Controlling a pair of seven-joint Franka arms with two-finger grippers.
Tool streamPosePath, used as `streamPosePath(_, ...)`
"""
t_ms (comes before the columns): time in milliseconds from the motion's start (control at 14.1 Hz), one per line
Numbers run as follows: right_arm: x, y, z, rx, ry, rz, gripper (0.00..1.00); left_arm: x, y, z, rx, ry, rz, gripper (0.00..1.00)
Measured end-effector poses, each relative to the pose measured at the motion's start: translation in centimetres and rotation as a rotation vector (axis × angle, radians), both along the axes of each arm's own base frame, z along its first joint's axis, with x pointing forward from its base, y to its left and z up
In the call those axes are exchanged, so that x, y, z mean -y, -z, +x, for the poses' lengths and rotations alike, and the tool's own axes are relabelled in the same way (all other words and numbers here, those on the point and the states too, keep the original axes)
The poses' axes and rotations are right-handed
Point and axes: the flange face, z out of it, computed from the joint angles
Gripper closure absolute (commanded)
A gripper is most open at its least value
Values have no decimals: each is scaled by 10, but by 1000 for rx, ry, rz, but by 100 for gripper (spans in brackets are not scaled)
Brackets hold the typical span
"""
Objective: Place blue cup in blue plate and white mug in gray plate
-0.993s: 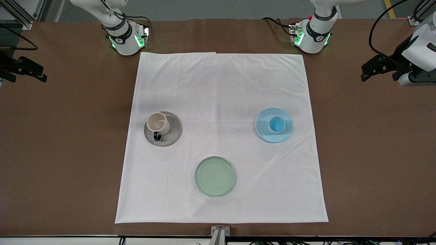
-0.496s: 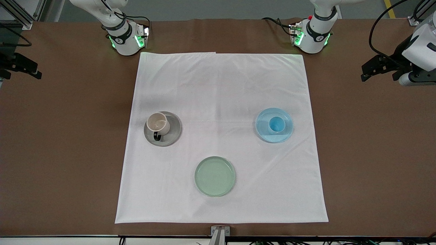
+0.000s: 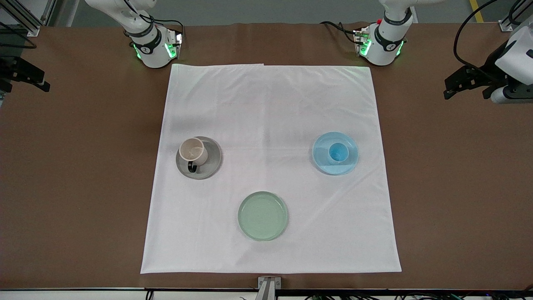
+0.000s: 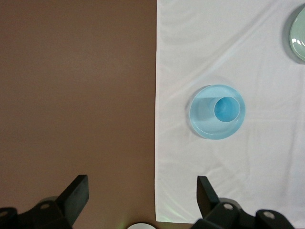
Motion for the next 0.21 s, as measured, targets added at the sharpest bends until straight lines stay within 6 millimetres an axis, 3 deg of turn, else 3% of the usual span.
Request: streamPosePath(213,-1,-4,-3,9,-1,9,0,0,-1,0,2,0,0,0)
